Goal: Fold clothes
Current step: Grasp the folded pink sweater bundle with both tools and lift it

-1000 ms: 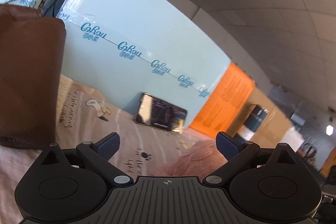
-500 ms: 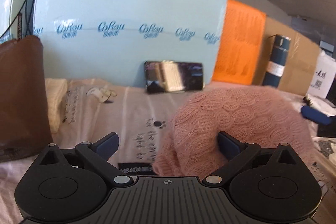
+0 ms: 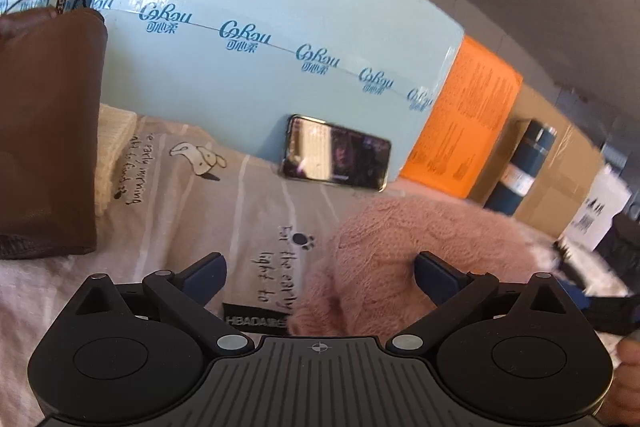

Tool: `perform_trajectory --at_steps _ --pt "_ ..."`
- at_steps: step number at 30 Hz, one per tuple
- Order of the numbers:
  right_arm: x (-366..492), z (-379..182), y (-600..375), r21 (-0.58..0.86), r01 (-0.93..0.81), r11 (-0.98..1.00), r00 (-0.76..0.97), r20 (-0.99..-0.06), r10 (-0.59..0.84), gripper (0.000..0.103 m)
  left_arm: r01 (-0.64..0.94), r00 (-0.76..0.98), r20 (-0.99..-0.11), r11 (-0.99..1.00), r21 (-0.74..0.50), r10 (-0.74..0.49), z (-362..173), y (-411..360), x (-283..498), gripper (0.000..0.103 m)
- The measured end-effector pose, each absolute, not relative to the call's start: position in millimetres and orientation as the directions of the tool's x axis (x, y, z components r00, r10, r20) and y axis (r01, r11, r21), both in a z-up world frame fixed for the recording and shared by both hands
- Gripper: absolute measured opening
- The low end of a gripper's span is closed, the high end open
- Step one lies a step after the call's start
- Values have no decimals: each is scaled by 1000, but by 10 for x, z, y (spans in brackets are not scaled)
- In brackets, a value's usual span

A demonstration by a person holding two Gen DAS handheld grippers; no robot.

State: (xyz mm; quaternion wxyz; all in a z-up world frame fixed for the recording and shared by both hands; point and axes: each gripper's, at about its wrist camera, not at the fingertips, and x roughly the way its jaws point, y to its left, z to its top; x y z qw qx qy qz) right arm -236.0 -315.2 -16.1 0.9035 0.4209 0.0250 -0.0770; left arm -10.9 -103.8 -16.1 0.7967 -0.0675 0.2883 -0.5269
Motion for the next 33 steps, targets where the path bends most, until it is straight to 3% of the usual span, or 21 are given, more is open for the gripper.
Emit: perform_trajectory --at_steps 3,7,12,18,22,24,26,29,33 --pt "-2386 -159 -3163 731 273 626 958 -148 -245 100 781 198 -368 373 -502 -908 -157 -1024 -77 103" --pt "-2325 -249 -3241 702 435 565 896 -277 -346 100 795 177 -443 393 -463 -879 -250 -1164 -136 103" --pt "-2180 -380 -3286 708 418 569 908 -349 -232 100 800 171 -463 397 -451 -870 -334 -1197 -161 103" --pt "-2008 -441 -3172 694 370 618 918 -376 -127 99 759 -44 -383 219 -614 -923 -427 -1245 -159 103" --pt "-2011 -448 -3145 692 365 623 922 -361 -140 86 755 -44 -363 207 -623 -931 -447 -1230 -173 102" --pt "-2020 -441 -3118 685 368 629 923 -351 -157 76 772 -19 -374 223 -595 -927 -431 -1227 -201 94" --pt "-2012 -421 -3067 664 362 654 926 -338 -169 66 796 14 -392 247 -553 -920 -414 -1232 -239 76" --pt "-1970 -378 -2962 619 365 696 924 -333 -189 59 807 34 -386 253 -534 -922 -372 -1204 -249 56" --pt "-1907 -221 -2779 598 354 720 930 -307 -202 57 798 50 -277 205 -567 -960 -188 -982 -195 52"
